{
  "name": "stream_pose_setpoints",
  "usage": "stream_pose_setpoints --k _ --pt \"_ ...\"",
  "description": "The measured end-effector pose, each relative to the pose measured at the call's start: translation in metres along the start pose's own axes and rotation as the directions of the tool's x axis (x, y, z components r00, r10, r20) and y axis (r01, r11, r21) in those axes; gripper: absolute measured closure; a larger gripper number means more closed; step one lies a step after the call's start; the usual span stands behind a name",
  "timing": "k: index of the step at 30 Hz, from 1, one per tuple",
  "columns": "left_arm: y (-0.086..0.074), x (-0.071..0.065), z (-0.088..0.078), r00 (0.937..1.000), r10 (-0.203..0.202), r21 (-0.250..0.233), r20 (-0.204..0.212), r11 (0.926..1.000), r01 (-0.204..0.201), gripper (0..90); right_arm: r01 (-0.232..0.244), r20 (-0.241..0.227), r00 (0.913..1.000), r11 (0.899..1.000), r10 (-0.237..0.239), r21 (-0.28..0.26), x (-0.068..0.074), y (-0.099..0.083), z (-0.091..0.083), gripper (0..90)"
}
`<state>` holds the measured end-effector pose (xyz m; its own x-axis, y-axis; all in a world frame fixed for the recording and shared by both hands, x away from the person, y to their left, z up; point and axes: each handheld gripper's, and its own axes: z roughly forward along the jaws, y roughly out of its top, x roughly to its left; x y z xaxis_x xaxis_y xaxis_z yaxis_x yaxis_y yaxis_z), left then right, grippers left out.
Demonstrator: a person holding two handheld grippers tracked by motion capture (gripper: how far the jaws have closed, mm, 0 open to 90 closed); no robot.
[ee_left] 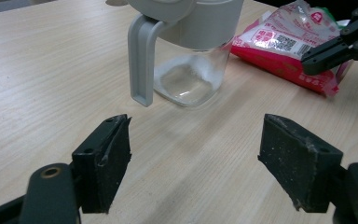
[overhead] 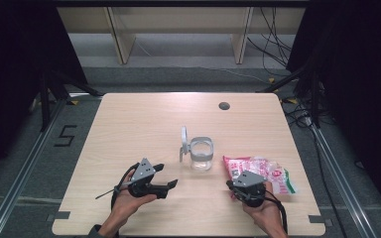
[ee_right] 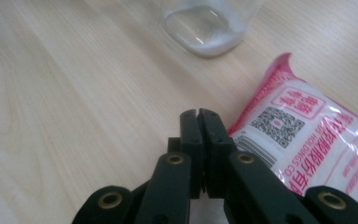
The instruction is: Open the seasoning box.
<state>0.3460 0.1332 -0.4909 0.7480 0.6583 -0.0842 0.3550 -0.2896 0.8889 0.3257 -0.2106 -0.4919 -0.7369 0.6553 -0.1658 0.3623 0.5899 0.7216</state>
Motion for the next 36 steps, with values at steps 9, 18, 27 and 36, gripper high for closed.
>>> stream_pose_setpoints --k 9,18,27,36 --pt "0.000 -0.001 0.000 0.9996 0.027 0.013 0.007 0.9996 -0.027 23.8 -0.046 0.006 0.9989 0.999 0.046 0.005 -0.009 -0.024 -0.025 90.0" --pt "0.001 -0.001 0.000 0.9995 0.029 0.016 0.008 0.9994 -0.029 23.8 -0.103 0.032 0.9942 0.994 0.103 0.026 -0.022 -0.046 -0.043 89.7" --pt "0.000 -0.004 0.001 1.0000 0.004 0.018 0.006 0.9998 -0.004 23.7 -0.348 0.223 0.8933 0.915 0.390 -0.206 -0.050 -0.062 -0.081 52.3" --pt "0.000 -0.007 0.003 0.9997 0.015 0.032 0.017 0.9994 -0.015 23.8 -0.551 0.261 0.7535 0.796 0.604 -0.250 -0.084 -0.082 -0.070 31.1"
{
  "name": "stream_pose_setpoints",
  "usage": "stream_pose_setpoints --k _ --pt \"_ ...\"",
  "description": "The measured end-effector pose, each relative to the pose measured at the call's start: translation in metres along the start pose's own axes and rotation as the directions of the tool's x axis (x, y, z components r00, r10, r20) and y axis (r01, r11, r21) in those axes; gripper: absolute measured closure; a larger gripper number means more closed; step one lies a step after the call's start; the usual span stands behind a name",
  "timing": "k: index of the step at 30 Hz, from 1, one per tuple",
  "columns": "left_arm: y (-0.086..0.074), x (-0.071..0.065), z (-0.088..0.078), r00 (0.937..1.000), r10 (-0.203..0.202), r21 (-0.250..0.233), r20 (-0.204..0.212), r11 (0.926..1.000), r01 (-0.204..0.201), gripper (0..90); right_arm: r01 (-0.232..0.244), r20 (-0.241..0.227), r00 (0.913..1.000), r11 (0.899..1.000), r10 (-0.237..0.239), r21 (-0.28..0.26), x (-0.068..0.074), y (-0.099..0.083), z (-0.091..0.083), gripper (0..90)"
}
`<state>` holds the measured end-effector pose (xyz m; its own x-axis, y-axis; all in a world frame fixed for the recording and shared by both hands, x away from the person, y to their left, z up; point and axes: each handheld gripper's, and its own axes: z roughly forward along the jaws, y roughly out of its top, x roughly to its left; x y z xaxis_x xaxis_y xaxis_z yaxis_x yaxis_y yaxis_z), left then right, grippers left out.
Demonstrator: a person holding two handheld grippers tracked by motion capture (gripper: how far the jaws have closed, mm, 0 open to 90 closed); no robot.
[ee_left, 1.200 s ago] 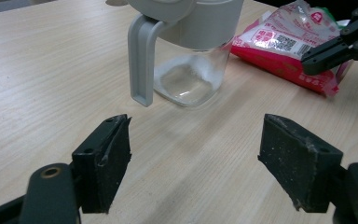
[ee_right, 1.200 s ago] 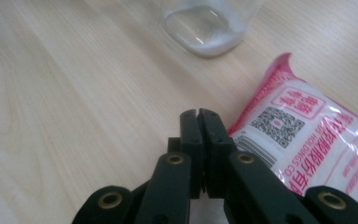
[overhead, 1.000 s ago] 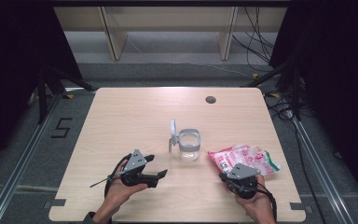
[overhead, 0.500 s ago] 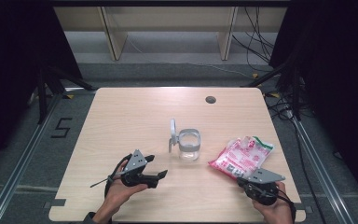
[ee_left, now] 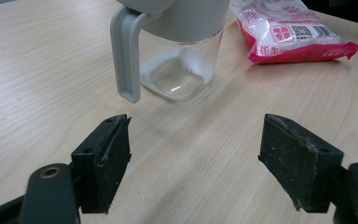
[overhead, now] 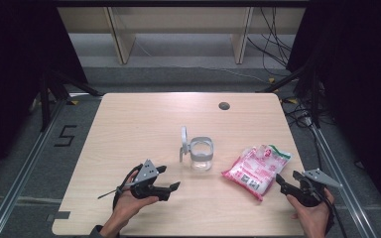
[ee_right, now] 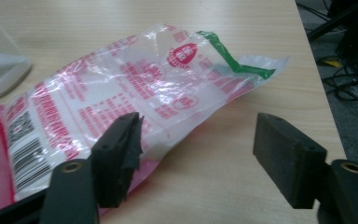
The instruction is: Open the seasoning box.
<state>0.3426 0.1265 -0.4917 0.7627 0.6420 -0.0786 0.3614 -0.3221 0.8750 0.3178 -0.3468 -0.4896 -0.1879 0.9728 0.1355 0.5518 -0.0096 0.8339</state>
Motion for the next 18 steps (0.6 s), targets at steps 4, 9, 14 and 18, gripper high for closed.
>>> stream_pose_setpoints --k 4,9,14,18 --pt "0.000 -0.001 0.001 0.9999 -0.013 -0.014 0.004 0.9998 0.013 23.9 -0.017 0.003 0.9999 1.000 0.017 0.026 -0.002 0.003 0.011 26.8" --pt "0.001 0.001 0.001 0.9996 0.028 -0.002 0.010 0.9996 -0.028 23.9 -0.069 -0.035 0.9969 0.996 0.071 0.063 -0.009 0.006 0.026 24.3" --pt "0.001 0.000 0.002 0.9998 0.009 -0.006 0.016 0.9999 -0.009 23.9 -0.087 -0.046 0.9949 0.994 0.090 0.071 -0.011 0.011 0.043 25.3" --pt "0.000 -0.001 0.001 0.9999 0.003 0.000 0.013 1.0000 -0.003 23.9 -0.095 -0.066 0.9928 0.993 0.100 0.075 -0.012 0.013 0.056 25.5"
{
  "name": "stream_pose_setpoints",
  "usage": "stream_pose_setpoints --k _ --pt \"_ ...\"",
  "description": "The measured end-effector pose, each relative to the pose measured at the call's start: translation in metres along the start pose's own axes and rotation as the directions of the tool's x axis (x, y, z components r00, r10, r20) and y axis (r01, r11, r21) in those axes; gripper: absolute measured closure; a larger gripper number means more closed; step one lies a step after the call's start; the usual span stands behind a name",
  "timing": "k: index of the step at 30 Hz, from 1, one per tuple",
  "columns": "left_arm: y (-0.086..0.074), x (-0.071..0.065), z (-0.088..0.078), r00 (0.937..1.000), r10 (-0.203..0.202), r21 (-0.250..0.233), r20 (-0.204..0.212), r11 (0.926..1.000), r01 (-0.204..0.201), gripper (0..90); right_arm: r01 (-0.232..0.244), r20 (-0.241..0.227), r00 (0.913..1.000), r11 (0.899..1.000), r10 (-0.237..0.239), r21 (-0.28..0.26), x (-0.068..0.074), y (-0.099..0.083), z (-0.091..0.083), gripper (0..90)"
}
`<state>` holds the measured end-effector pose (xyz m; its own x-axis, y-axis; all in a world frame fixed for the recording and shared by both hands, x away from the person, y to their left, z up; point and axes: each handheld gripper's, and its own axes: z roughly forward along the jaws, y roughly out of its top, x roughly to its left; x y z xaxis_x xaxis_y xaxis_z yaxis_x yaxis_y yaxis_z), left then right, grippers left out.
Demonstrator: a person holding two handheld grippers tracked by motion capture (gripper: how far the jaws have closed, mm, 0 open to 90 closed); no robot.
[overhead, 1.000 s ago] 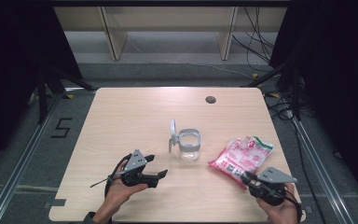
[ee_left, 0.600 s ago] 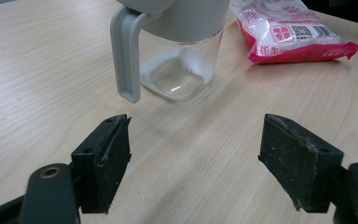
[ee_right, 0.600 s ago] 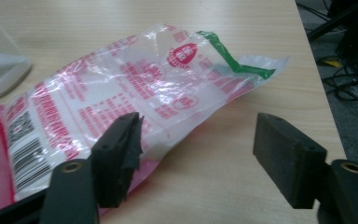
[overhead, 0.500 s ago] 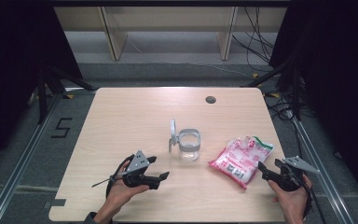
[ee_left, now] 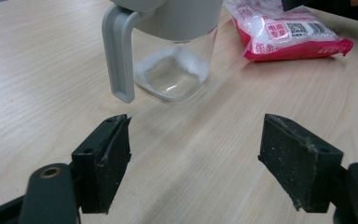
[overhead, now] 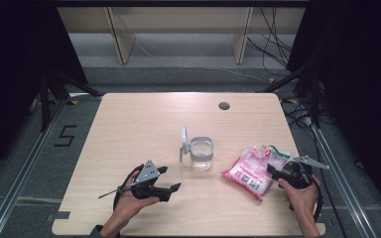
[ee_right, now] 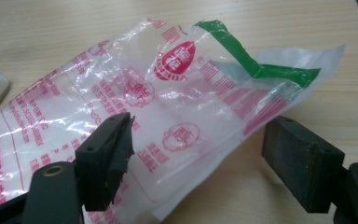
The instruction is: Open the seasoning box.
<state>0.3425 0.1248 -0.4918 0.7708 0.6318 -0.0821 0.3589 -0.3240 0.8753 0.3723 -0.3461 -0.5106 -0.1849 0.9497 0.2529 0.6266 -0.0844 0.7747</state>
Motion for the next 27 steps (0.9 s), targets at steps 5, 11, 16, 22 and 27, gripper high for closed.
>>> stream_pose_setpoints --k 5,11,16,22,27 --pt "0.000 0.000 0.001 1.0000 -0.002 0.000 0.003 1.0000 0.002 24.0 -0.001 -0.001 1.0000 1.000 0.001 0.016 -0.002 0.003 0.008 33.1" --pt "0.000 0.001 0.001 0.9999 0.012 0.003 0.002 0.9999 -0.012 23.9 0.019 0.010 0.9997 0.999 -0.020 0.050 -0.001 0.007 0.014 42.5" --pt "0.000 0.001 0.002 0.9995 0.032 0.008 0.003 0.9994 -0.032 23.9 0.023 0.013 0.9996 0.999 -0.023 0.042 -0.006 0.009 0.019 53.5" --pt "0.000 0.001 0.002 0.9995 0.030 0.010 0.002 0.9995 -0.030 23.9 -0.124 0.020 0.9922 0.989 0.123 0.075 0.001 0.012 0.019 67.9" --pt "-0.001 -0.001 0.004 0.9998 0.014 0.006 0.015 0.9999 -0.014 24.0 -0.029 0.004 0.9996 0.999 0.029 0.014 -0.005 0.014 0.025 81.6"
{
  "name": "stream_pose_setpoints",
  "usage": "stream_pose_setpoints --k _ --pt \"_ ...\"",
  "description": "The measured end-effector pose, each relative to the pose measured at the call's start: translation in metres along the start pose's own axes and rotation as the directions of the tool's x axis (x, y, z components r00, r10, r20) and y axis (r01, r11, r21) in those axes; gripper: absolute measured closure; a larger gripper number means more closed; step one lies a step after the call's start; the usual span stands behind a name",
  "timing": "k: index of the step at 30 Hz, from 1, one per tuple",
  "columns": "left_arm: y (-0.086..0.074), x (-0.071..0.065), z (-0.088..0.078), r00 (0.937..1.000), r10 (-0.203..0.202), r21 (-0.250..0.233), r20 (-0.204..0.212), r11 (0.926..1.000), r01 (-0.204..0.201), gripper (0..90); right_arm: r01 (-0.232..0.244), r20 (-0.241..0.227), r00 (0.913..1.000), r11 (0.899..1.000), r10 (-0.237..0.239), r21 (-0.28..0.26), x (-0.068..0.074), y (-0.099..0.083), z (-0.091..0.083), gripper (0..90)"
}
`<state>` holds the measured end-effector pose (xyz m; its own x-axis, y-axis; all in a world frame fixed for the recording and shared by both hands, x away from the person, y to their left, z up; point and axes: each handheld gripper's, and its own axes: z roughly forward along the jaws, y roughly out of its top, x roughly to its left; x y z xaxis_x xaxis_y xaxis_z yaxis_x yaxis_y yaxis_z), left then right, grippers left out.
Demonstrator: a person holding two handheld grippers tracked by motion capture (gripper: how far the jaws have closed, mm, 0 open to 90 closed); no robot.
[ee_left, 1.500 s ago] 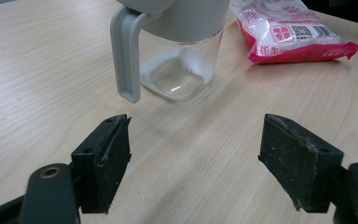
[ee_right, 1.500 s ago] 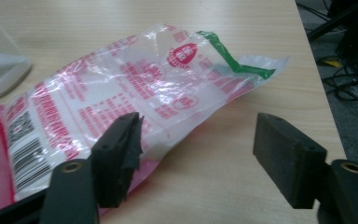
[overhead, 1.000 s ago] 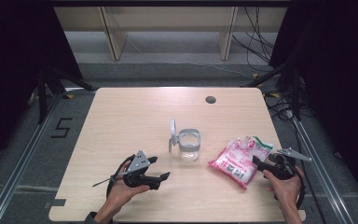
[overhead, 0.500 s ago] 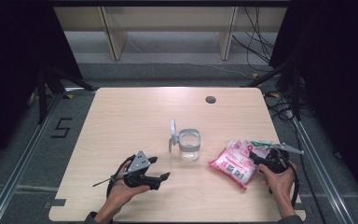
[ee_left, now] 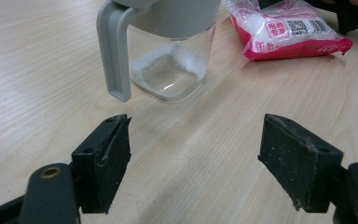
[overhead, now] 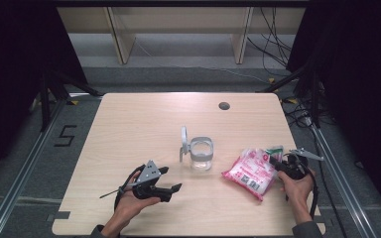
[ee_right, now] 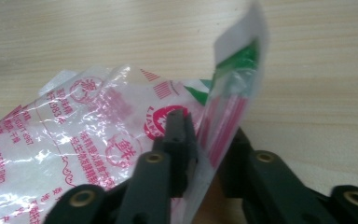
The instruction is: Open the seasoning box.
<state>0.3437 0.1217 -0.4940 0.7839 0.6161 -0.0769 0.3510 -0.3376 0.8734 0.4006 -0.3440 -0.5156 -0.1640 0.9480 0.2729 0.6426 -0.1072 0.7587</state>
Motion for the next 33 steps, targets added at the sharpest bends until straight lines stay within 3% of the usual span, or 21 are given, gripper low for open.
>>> stream_pose_setpoints --k 2,3,4,5,7,8,9,10,11,12,15,16,17,21,22,23,24,25,30,31,33 --pt "0.000 -0.002 0.001 0.9999 -0.009 -0.007 0.005 0.9999 0.009 24.0 0.040 0.011 0.9991 0.999 -0.040 -0.012 0.001 0.001 0.000 85.9" --pt "0.001 -0.002 0.000 1.0000 0.006 -0.009 0.007 0.9999 -0.005 24.0 0.090 0.008 0.9959 0.996 -0.090 -0.021 -0.002 0.002 0.001 86.9" --pt "0.001 -0.001 0.000 0.9998 0.016 -0.011 0.008 0.9998 -0.016 24.0 0.093 -0.010 0.9956 0.995 -0.093 -0.023 -0.001 0.002 0.000 88.0" --pt "0.001 -0.001 0.000 0.9999 0.014 -0.008 0.008 0.9999 -0.014 24.0 0.061 -0.001 0.9981 0.998 -0.061 -0.016 0.002 0.002 0.000 88.9" --pt "0.001 -0.002 0.000 0.9998 0.018 0.000 0.004 0.9998 -0.018 24.0 0.109 -0.011 0.9940 0.994 -0.109 -0.033 0.000 0.004 -0.001 90.0" --pt "0.000 -0.003 0.000 0.9999 -0.014 -0.008 0.006 0.9999 0.014 24.0 0.058 -0.017 0.9981 0.998 -0.059 -0.026 0.005 0.005 -0.003 90.0" --pt "0.001 -0.004 0.000 0.9999 -0.014 -0.009 0.003 0.9999 0.014 24.0 0.125 -0.023 0.9918 0.991 -0.126 -0.056 0.002 0.006 -0.003 90.0" --pt "0.001 -0.003 0.000 0.9999 -0.011 -0.004 0.010 0.9999 0.011 24.0 0.097 -0.025 0.9949 0.994 -0.098 -0.043 0.008 0.007 -0.006 90.0" --pt "0.001 -0.004 0.001 0.9996 -0.018 -0.005 0.020 0.9998 0.018 24.0 0.132 -0.018 0.9910 0.991 -0.133 -0.027 0.010 0.009 -0.009 90.0" --pt "0.001 -0.005 0.001 0.9992 -0.026 -0.009 0.031 0.9996 0.026 24.0 0.182 -0.033 0.9823 0.981 -0.184 -0.066 0.009 0.011 -0.009 90.0" --pt "0.002 -0.008 0.001 0.9992 -0.004 -0.008 0.040 1.0000 0.004 24.0 0.141 -0.082 0.9855 0.986 -0.149 -0.093 0.021 0.015 -0.019 90.0" --pt "0.003 -0.008 0.001 0.9992 0.008 -0.006 0.038 0.9999 -0.008 24.0 0.188 -0.095 0.9752 0.975 -0.200 -0.121 0.020 0.018 -0.021 90.0" --pt "0.002 -0.008 0.001 0.9994 0.007 -0.001 0.035 1.0000 -0.007 24.0 0.160 -0.104 0.9793 0.979 -0.174 -0.123 0.024 0.018 -0.025 90.0" --pt "0.003 -0.012 0.004 0.9987 -0.005 0.001 0.050 1.0000 0.005 24.0 0.220 -0.108 0.9638 0.956 -0.244 -0.194 0.036 0.020 -0.034 90.0" --pt "0.003 -0.014 0.005 0.9988 -0.011 -0.002 0.048 0.9999 0.011 24.0 0.188 -0.122 0.9695 0.965 -0.212 -0.184 0.044 0.020 -0.038 90.0" --pt "0.003 -0.014 0.005 0.9990 0.009 0.017 0.044 0.9998 -0.010 24.0 0.203 -0.132 0.9634 0.957 -0.233 -0.209 0.047 0.023 -0.039 90.0" --pt "0.003 -0.016 0.006 0.9980 -0.005 0.002 0.063 1.0000 0.005 24.0 0.205 -0.135 0.9619 0.954 -0.238 -0.218 0.052 0.025 -0.043 90.0" --pt "0.003 -0.017 0.007 0.9981 0.006 0.008 0.061 0.9999 -0.007 24.0 0.189 -0.144 0.9639 0.956 -0.224 -0.223 0.056 0.025 -0.045 90.0" --pt "0.006 -0.024 0.014 0.9986 0.002 -0.005 0.054 1.0000 -0.001 25.3 0.211 -0.201 0.9419 0.939 -0.270 -0.270 0.071 0.034 -0.060 90.0" --pt "0.007 -0.028 0.017 0.9985 -0.007 -0.017 0.055 0.9998 0.008 25.4 0.199 -0.207 0.9433 0.942 -0.259 -0.272 0.077 0.034 -0.063 90.0" --pt "0.009 -0.032 0.023 0.9981 0.008 -0.025 0.062 0.9997 -0.006 25.8 0.220 -0.219 0.9329 0.934 -0.286 -0.281 0.090 0.036 -0.068 90.0"
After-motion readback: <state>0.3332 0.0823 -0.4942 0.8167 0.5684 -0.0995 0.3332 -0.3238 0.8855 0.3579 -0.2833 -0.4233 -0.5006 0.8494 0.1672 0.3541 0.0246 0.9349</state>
